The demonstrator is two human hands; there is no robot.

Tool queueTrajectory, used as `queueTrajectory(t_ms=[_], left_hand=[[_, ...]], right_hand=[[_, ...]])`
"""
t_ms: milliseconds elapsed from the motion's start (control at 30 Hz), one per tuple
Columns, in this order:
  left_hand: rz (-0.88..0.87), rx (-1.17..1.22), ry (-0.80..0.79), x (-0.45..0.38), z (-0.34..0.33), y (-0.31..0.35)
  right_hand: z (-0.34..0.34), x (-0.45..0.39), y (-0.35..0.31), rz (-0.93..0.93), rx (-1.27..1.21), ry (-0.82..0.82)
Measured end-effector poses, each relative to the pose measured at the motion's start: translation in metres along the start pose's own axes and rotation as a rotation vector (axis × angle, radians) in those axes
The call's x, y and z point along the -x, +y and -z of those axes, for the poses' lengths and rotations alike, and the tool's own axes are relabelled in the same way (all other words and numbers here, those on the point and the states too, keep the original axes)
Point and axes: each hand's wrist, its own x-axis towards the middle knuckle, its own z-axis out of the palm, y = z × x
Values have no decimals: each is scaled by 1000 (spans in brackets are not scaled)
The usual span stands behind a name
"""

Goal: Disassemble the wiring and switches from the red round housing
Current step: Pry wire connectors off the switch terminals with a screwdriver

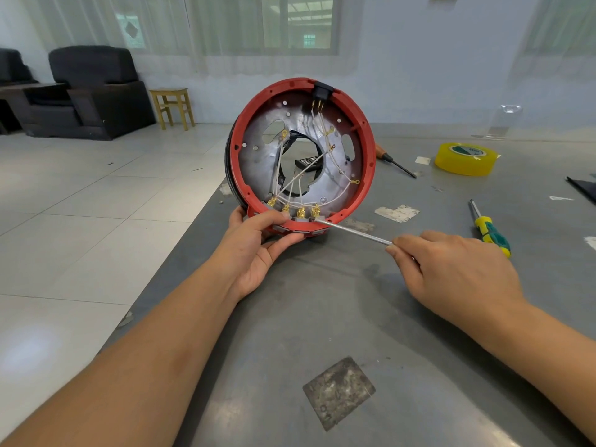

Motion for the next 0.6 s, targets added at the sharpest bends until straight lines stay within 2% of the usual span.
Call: queueTrajectory(t_ms=[600], left_hand=[[-14, -39, -92, 0, 2, -1]], right_hand=[[-10, -5, 9, 65, -34, 33]])
